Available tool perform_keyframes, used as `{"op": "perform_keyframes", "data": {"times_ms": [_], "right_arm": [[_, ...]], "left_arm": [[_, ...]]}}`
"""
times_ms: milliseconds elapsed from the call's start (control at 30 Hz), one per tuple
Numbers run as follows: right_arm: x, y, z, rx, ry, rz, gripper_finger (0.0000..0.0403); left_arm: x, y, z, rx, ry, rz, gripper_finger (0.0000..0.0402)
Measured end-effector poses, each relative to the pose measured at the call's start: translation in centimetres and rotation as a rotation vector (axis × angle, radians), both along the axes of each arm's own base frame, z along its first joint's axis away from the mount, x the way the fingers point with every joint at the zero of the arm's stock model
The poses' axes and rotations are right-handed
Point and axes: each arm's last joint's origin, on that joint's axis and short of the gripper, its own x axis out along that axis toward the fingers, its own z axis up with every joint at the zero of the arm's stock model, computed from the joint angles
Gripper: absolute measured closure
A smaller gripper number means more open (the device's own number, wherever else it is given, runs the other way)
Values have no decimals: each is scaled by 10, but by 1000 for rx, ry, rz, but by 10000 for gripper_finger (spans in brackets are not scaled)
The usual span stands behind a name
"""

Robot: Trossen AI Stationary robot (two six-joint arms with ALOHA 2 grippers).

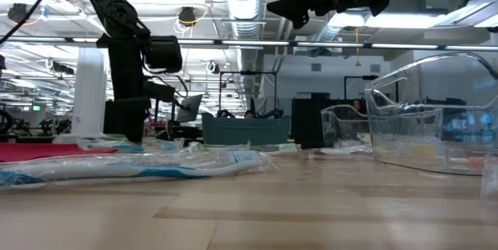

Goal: Pick & Place Toothbrushes
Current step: Put the green toothbrush into the white bin

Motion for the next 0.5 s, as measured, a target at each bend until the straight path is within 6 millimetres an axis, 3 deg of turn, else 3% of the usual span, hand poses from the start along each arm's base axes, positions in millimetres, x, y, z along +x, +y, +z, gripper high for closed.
{"op": "perform_keyframes", "data": {"times_ms": [267,500], "right_arm": [[0,0,0,-2,-5,0,143],[0,0,1,-2,-7,0,143]], "left_arm": [[2,1,-10,-25,45,-18,306],[-1,-1,5,15,-16,-17,384]]}}
